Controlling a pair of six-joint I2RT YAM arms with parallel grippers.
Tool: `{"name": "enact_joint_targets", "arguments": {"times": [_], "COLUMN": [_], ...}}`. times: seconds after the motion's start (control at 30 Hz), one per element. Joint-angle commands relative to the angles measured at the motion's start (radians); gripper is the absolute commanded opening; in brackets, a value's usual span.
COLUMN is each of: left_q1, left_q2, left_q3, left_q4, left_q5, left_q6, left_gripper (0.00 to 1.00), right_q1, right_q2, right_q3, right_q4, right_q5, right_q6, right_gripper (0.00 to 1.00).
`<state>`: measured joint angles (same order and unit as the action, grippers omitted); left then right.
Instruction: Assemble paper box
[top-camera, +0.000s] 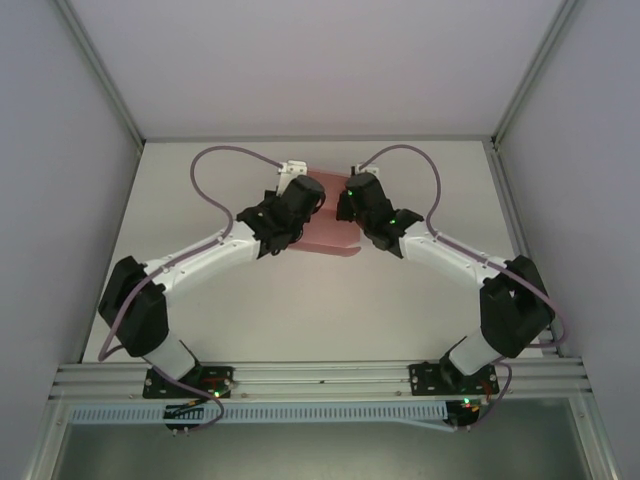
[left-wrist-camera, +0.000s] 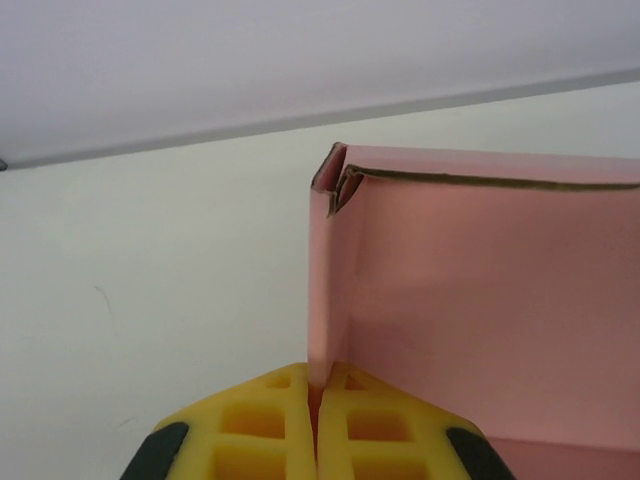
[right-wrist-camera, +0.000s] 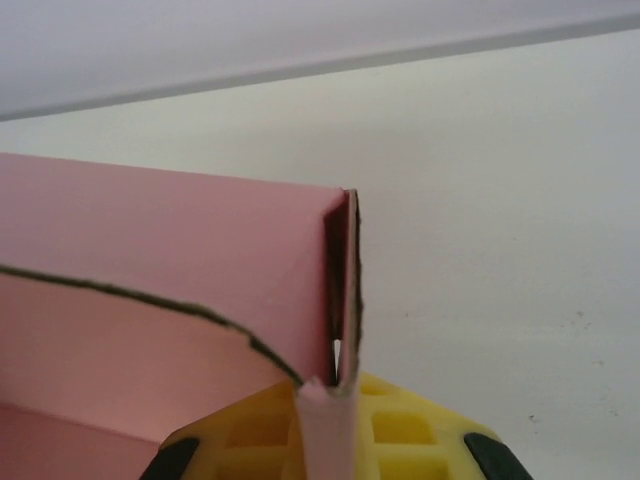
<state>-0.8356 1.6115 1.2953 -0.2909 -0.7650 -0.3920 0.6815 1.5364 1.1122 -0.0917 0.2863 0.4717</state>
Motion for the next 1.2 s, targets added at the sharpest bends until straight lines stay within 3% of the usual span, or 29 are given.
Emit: {"name": "enact_joint_targets", "arguments": {"times": [0.0, 0.13, 0.2, 0.27, 0.33, 0.43, 0.6, 0.67, 0.7, 0.8, 0.83, 0.9, 0.97, 1.17], "left_q1": [0.071, 0.096, 0.118, 0.154, 0.178, 0.168, 0.152, 0.146, 0.144, 0.144, 0.145, 0.144, 0.146, 0.164], "left_q2": [0.069, 0.163, 0.21, 0.228, 0.213, 0.158, 0.066, 0.025, 0.006, -0.021, -0.021, -0.015, -0.01, 0.004], "left_q3": [0.013, 0.036, 0.091, 0.12, 0.113, 0.045, -0.012, -0.049, -0.063, -0.071, -0.069, -0.058, -0.064, -0.05], "left_q4": [0.09, 0.167, 0.078, -0.023, -0.069, 0.035, 0.117, 0.178, 0.206, 0.236, 0.236, 0.217, 0.21, 0.102], "left_q5": [-0.055, -0.303, -0.403, -0.426, -0.363, -0.231, 0.13, 0.229, 0.269, 0.309, 0.31, 0.319, 0.35, 0.465], "left_q6": [-0.021, 0.086, 0.053, -0.031, -0.074, 0.011, 0.078, 0.108, 0.118, 0.146, 0.159, 0.186, 0.227, 0.461], "left_gripper": [0.0, 0.0, 0.0, 0.0, 0.0, 0.0, 0.0, 0.0, 0.0, 0.0, 0.0, 0.0, 0.0, 0.0], "right_q1": [0.008, 0.008, 0.008, 0.009, 0.008, 0.008, 0.008, 0.011, 0.013, 0.015, 0.016, 0.014, 0.013, -0.002], "right_q2": [-0.056, -0.064, -0.071, -0.072, -0.064, -0.049, -0.002, 0.011, 0.014, 0.009, 0.002, -0.019, -0.048, -0.197], "right_q3": [0.015, 0.052, 0.049, 0.049, 0.043, 0.029, 0.054, 0.059, 0.058, 0.052, 0.051, 0.041, 0.024, -0.06], "right_q4": [-0.023, -0.141, -0.169, -0.188, -0.177, -0.108, -0.043, -0.02, 0.001, 0.052, 0.063, 0.086, 0.096, 0.017], "right_q5": [-0.109, -0.109, -0.074, -0.04, -0.037, -0.079, -0.184, -0.238, -0.271, -0.373, -0.399, -0.425, -0.431, -0.302], "right_q6": [0.012, 0.021, 0.022, 0.018, 0.016, 0.011, 0.007, 0.016, 0.016, 0.009, 0.001, -0.005, -0.017, 0.02], "right_gripper": [0.0, 0.0, 0.0, 0.0, 0.0, 0.0, 0.0, 0.1, 0.25, 0.39, 0.49, 0.82, 1.0, 1.0]}}
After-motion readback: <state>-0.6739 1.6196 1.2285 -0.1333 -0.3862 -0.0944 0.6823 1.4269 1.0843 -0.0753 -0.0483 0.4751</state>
